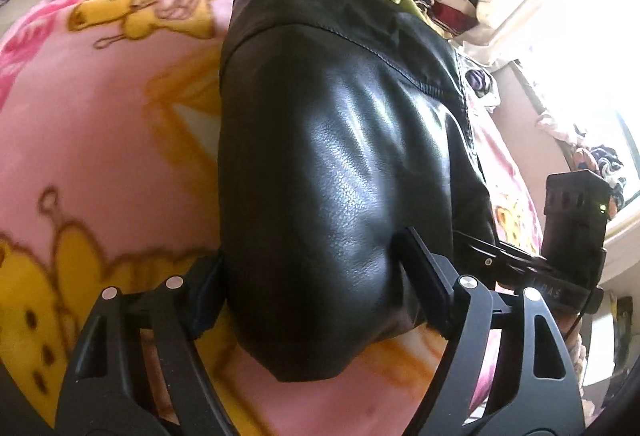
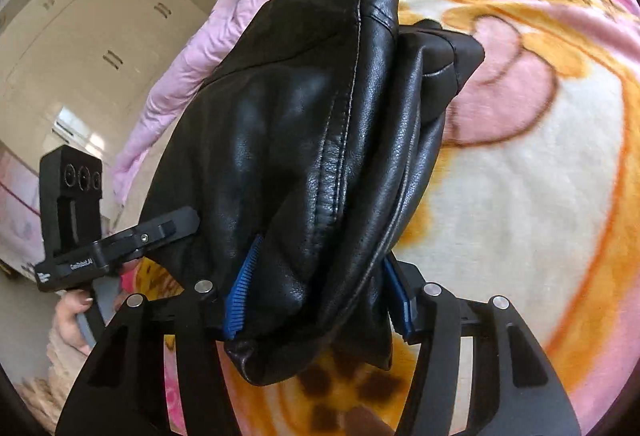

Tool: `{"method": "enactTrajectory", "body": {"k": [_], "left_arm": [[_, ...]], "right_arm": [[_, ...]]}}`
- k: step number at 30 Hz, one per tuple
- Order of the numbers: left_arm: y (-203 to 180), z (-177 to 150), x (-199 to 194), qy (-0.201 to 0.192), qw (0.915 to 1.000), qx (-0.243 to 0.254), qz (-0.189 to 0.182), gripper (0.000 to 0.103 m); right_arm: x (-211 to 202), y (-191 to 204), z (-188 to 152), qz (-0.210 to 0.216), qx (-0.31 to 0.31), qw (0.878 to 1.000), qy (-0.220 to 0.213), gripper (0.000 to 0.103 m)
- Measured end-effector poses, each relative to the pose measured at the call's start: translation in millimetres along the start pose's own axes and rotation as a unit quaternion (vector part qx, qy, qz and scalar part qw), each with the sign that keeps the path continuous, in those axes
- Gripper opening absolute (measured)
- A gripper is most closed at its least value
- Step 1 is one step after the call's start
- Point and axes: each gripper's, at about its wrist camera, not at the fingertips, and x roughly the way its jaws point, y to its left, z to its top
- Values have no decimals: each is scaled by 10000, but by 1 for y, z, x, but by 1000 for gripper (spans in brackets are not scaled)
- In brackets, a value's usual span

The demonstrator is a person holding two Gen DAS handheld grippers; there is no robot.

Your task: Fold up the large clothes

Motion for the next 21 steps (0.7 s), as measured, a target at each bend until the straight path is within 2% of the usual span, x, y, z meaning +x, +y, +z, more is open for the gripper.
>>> {"method": "enactTrajectory", "body": {"k": [5,9,15,16,18,21], "left_arm": [[0,-7,-2,-50,10000,20,-17,71],[-5,-5,0,-46,10000,52,-26,72],[-4,-6,0,-42,9999,85,-34,73],[-3,-5,0,-43,9999,97,-30,73],[-4,-6,-1,-48,9999,119,-21,74],[-5,-8,-2,-67,9999,159,4,74]], "right_arm": [[2,11,-4,-377,-83,9992,-107,56],[-1,10,-7,-708,121,9971,-265,64],[-13,16,-11,-1174,-33,9917,-521,71],[-16,18,-14,-1301,-85,9898,-577,76],[-17,21,-17,-1567,-208,9851,-674,79],[-19,17,-19,-1690,-260,9831,-658,81]]}}
